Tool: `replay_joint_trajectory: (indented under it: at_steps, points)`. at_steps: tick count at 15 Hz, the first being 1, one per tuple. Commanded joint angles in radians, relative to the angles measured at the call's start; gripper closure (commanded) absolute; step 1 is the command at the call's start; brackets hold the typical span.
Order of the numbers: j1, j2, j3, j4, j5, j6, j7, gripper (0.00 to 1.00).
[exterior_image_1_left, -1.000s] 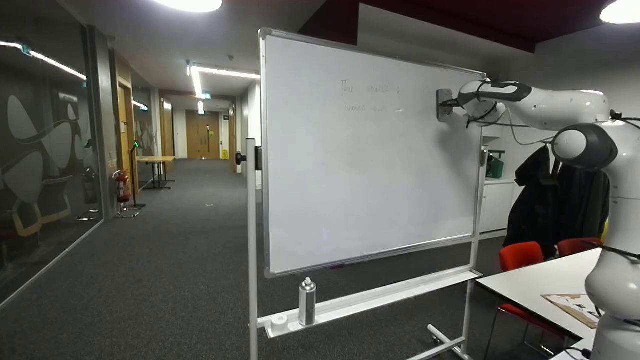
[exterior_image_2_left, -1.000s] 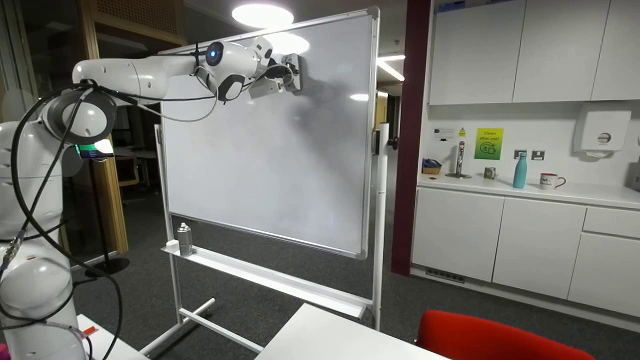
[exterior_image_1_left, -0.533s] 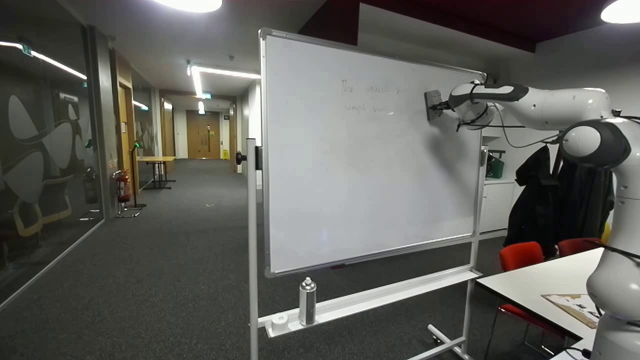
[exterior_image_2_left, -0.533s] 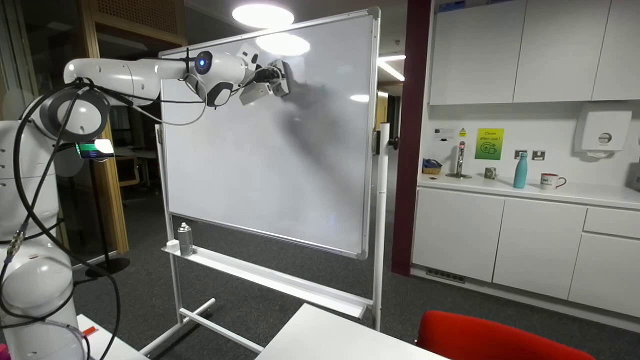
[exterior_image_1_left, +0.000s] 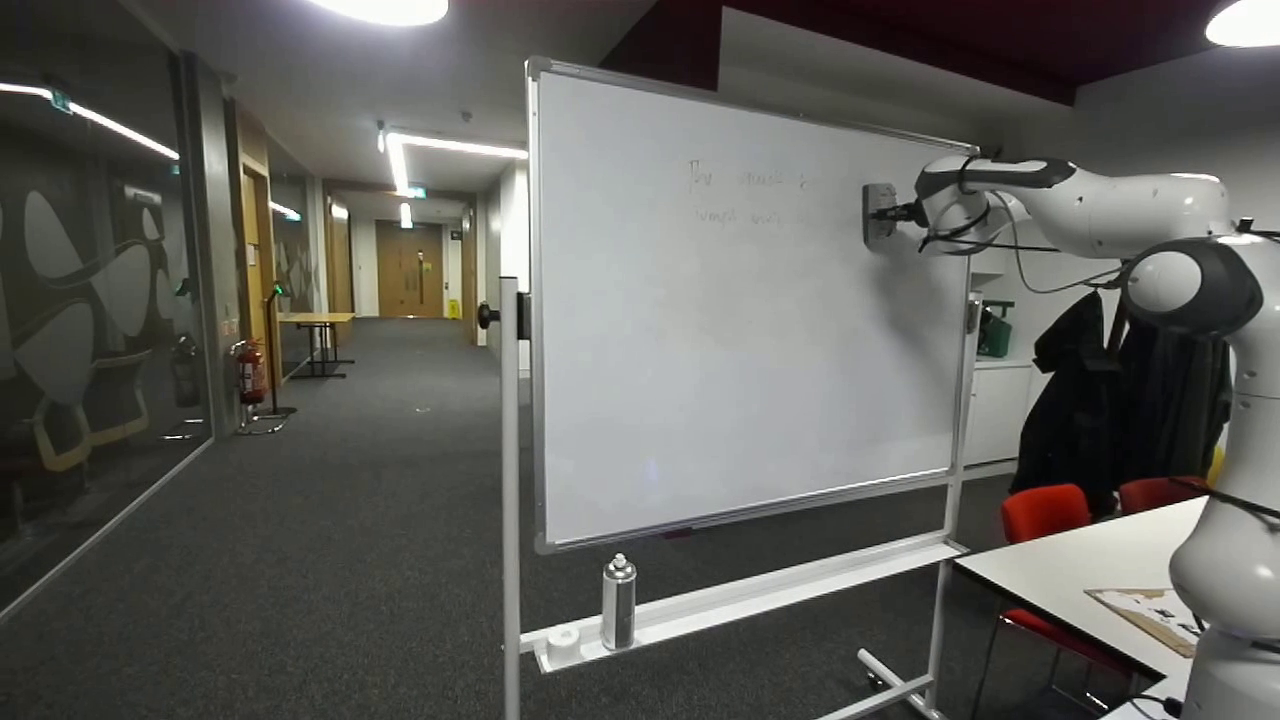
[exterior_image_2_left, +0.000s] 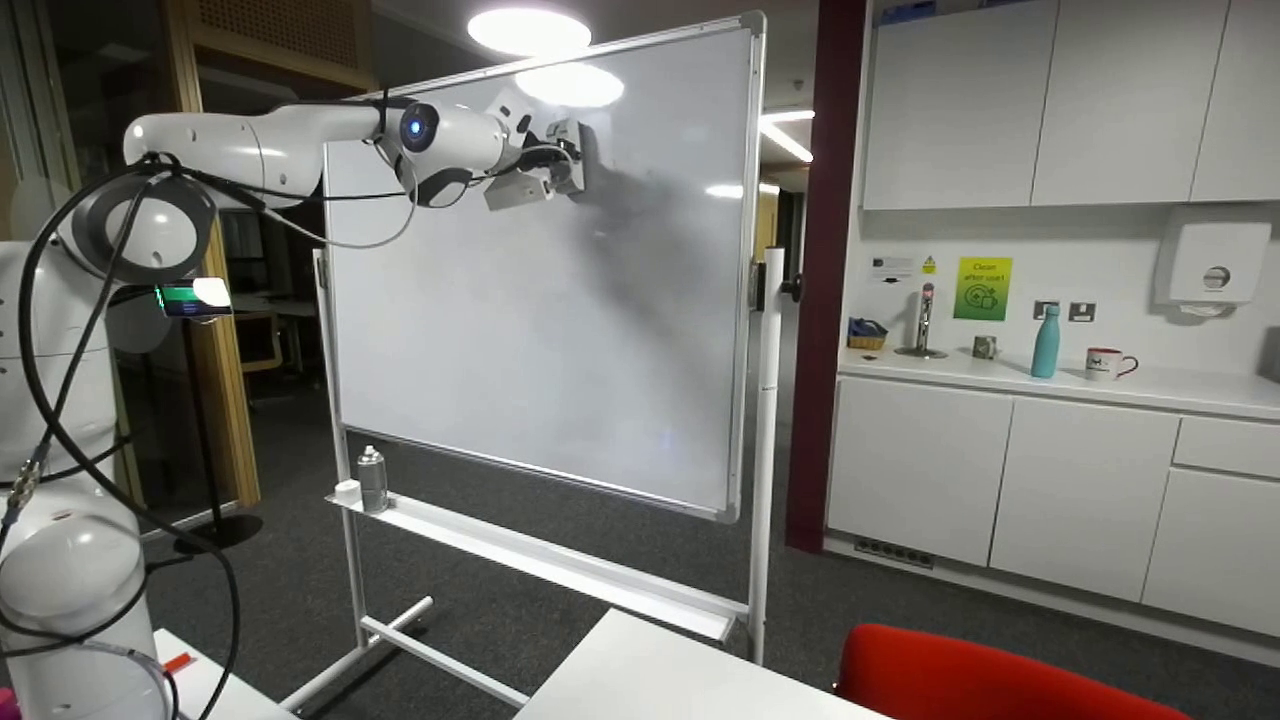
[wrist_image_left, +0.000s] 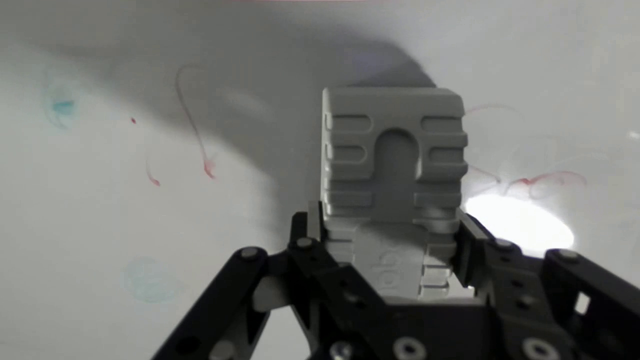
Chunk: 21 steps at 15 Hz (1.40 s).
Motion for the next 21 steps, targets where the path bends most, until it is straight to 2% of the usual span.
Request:
replay_joint_trajectory:
  at_steps: [1, 5, 10, 21]
  points:
    - [-0.06, 0.06, -0.026, 0.047, 0.151, -0.065, -0.094, 0.65]
    - [-0.115, 0.083, -0.071, 0.048, 0.259, -0.127, -0.116, 0.65]
    - [-0.146, 0.119, -0.096, 0.056, 0.269, -0.139, -0.096, 0.65]
    - [-0.024, 0.005, 0.012, -0.05, 0.151, -0.031, -0.226, 0.65]
